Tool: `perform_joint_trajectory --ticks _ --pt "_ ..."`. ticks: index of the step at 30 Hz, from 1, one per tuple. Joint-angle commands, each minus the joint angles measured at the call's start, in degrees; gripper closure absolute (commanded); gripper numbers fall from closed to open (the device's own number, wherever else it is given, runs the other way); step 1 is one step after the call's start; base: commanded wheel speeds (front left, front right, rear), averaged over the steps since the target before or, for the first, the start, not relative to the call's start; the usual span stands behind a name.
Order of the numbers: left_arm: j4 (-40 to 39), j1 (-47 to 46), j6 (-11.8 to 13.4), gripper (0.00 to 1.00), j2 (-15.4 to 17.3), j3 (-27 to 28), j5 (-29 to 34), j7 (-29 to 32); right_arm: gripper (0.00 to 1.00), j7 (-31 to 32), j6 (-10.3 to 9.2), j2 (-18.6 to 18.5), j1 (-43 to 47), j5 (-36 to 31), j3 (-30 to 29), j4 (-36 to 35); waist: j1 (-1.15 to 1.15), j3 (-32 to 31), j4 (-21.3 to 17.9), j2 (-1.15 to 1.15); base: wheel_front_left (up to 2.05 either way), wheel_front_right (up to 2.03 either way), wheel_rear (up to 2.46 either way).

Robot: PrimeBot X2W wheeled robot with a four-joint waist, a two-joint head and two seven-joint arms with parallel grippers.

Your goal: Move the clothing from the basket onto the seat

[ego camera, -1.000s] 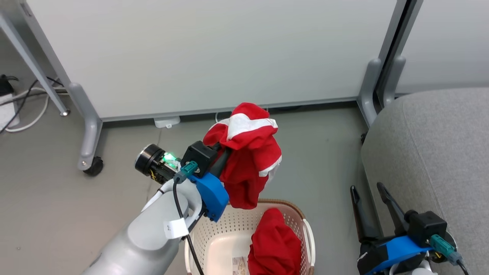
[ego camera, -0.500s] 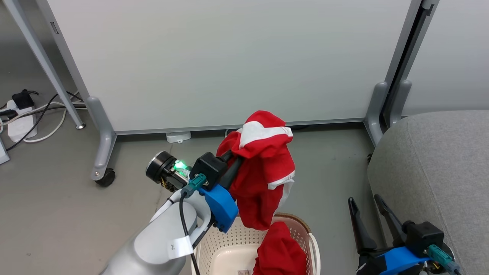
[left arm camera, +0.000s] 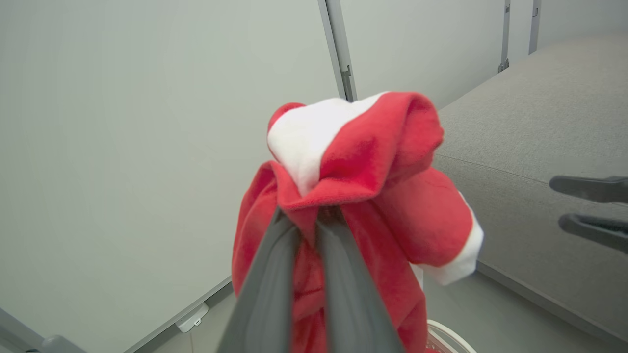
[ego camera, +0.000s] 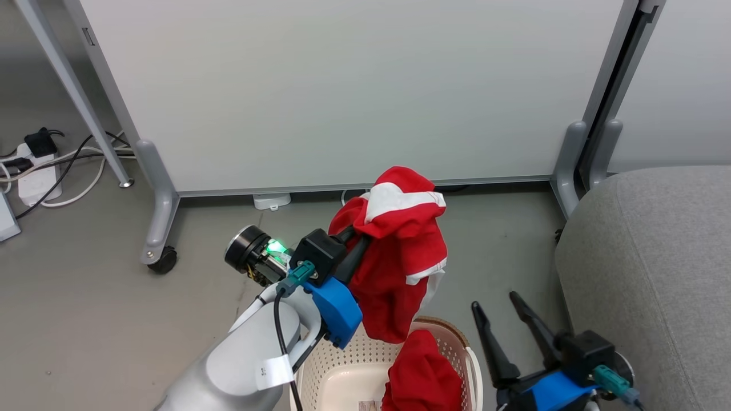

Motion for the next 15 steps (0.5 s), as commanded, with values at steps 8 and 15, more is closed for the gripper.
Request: perform_joint_trajectory --ticks 8,15 --pt "0.3 -1.7 -0.6 1.0 -1.1 -0.1 0.7 -0.3 0.0 -0.2 0.03 -0.2 -3.6 1.5 6.7 1.2 0.0 0.9 1.3 0.0 0.0 0.0 0.0" --pt "-0.1 -2.4 -0.9 1.0 -2.5 -0.8 1.4 -0.3 0.0 -0.2 0.03 -0.2 -7.7 2.2 11.1 3.9 0.0 1.7 2.9 0.0 0.0 0.0 0.0"
